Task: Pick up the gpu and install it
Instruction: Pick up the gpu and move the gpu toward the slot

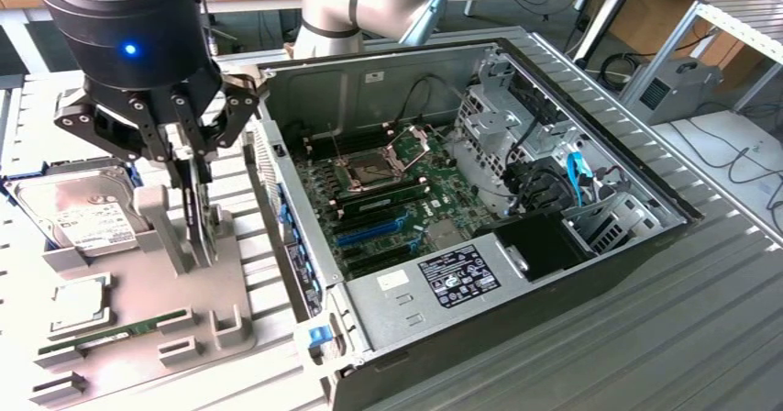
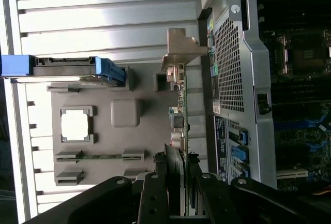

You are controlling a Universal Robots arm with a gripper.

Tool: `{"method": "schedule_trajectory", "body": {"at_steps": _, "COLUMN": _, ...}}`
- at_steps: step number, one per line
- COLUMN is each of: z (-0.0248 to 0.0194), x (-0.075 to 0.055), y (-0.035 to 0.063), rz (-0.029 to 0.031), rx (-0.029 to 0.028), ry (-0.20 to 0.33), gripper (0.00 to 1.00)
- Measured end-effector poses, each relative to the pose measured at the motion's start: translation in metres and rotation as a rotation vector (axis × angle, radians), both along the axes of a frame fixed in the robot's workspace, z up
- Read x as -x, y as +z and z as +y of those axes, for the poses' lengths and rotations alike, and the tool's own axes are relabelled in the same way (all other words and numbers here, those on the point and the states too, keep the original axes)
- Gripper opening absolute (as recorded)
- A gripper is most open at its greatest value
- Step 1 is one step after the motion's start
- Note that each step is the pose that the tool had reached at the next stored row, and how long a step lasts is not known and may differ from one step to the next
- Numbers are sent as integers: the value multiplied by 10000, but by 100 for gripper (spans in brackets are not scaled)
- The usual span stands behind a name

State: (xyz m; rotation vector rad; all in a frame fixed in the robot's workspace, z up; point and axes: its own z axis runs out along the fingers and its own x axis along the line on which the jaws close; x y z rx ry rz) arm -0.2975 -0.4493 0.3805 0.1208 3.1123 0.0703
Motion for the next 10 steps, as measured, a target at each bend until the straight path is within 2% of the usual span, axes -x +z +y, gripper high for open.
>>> {"method": "schedule_trajectory", "body": {"at_steps": 10, "z": 0, "x": 0, "y": 66, "rz": -1, "rx": 0, "ry": 1, "gripper": 27}}
